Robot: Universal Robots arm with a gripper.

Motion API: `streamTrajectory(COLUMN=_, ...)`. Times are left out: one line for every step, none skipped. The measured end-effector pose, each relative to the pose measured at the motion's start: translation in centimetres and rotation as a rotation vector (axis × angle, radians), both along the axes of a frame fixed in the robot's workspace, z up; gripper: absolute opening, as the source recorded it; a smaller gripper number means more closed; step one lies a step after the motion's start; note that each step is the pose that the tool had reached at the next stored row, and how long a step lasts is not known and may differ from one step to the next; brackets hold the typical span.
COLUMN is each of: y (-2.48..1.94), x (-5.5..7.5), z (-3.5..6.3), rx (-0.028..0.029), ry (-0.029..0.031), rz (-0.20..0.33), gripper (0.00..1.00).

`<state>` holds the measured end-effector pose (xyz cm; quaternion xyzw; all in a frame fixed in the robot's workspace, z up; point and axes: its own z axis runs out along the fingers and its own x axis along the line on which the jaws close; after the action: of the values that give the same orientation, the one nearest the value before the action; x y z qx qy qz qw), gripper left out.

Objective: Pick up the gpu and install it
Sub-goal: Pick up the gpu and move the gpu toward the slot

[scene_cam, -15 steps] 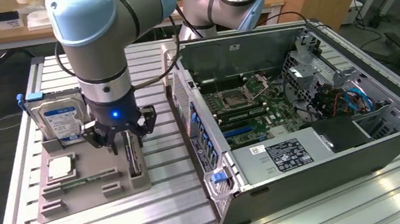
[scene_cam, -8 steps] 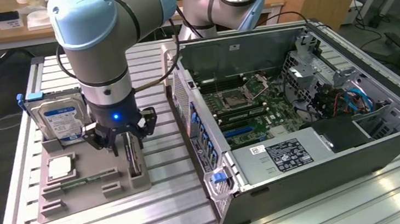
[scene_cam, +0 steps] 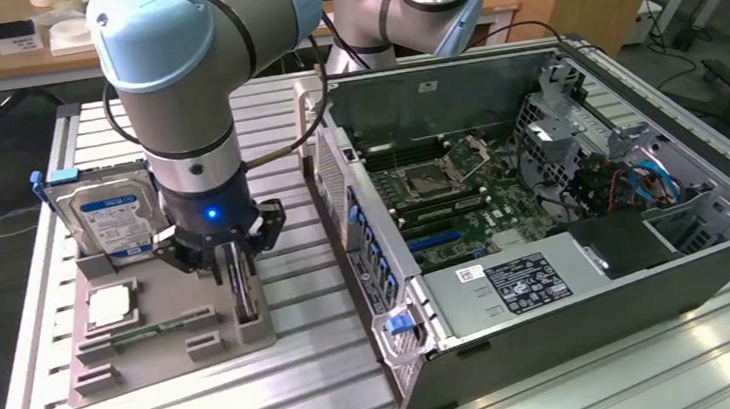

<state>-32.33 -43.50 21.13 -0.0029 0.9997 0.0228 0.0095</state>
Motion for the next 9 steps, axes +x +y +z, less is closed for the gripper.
streamTrajectory(y=0.0, x=0.0, z=-0.04, rx=-0.0002, ry=0.0, rz=0.0, gripper=0.44)
streamTrajectory(y=0.0, x=0.0, z=-0.06, rx=-0.0003, ry=0.0, rz=0.0, gripper=0.44)
streamTrajectory(y=0.0, x=0.0, z=-0.1, rx=-0.0003, ry=0.0, rz=0.0, gripper=0.44)
streamTrajectory(y=0.0, x=0.0, z=-0.13, rx=-0.0004, ry=0.0, rz=0.0, gripper=0.44)
streamTrajectory(y=0.0, x=0.0, z=-0.15, rx=-0.0005, ry=-0.0001, rz=0.0, gripper=0.44)
streamTrajectory(y=0.0, x=0.0, z=-0.17, rx=-0.0007, ry=0.0, rz=0.0, gripper=0.44)
streamTrajectory(y=0.0, x=0.0, z=-0.18, rx=-0.0008, ry=0.0, rz=0.0, gripper=0.44)
streamTrajectory(y=0.0, x=0.0, z=-0.19, rx=-0.0008, ry=0.0, rz=0.0, gripper=0.44)
streamTrajectory(y=0.0, x=0.0, z=-0.2, rx=-0.0008, ry=0.0, rz=0.0, gripper=0.44)
